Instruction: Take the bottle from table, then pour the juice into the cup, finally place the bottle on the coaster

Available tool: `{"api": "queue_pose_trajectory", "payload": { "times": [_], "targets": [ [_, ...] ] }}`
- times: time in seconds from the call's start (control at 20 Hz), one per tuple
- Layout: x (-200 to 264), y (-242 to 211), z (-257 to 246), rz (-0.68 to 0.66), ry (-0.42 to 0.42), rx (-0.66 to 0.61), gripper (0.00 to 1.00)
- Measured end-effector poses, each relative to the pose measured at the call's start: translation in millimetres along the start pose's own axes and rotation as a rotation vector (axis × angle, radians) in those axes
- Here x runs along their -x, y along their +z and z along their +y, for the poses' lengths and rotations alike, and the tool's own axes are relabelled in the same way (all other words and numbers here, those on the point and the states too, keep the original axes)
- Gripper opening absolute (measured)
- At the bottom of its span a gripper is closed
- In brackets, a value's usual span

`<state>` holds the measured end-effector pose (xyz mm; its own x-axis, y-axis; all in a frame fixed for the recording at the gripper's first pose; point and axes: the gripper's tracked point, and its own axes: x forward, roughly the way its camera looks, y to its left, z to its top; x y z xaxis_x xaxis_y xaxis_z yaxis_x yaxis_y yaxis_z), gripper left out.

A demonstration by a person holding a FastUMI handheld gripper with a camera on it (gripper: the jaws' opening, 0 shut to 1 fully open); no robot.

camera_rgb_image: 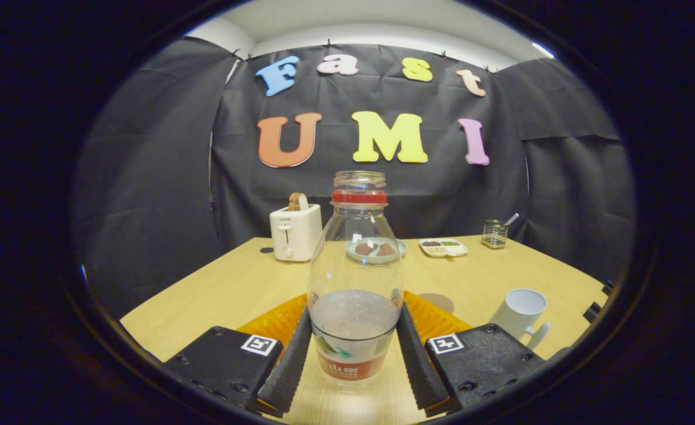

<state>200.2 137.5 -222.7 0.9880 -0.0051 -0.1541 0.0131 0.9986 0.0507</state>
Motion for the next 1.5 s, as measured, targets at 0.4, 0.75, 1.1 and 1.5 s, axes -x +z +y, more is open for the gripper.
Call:
{"api": "queue_pose_trajectory", "payload": {
  "times": [0.4,0.75,1.1,1.5],
  "targets": [
    [-3.9,8.7,-23.9,0.042,0.05,-0.283,0.78],
    [-8.0,14.4,-38.8,0.053,0.07,-0.579,0.78],
    [-11.1,21.5,-57.7,0.052,0.084,-0.795,0.78],
    [-13.3,15.5,-76.8,0.063,0.092,-1.13,0.78]
  ]
}}
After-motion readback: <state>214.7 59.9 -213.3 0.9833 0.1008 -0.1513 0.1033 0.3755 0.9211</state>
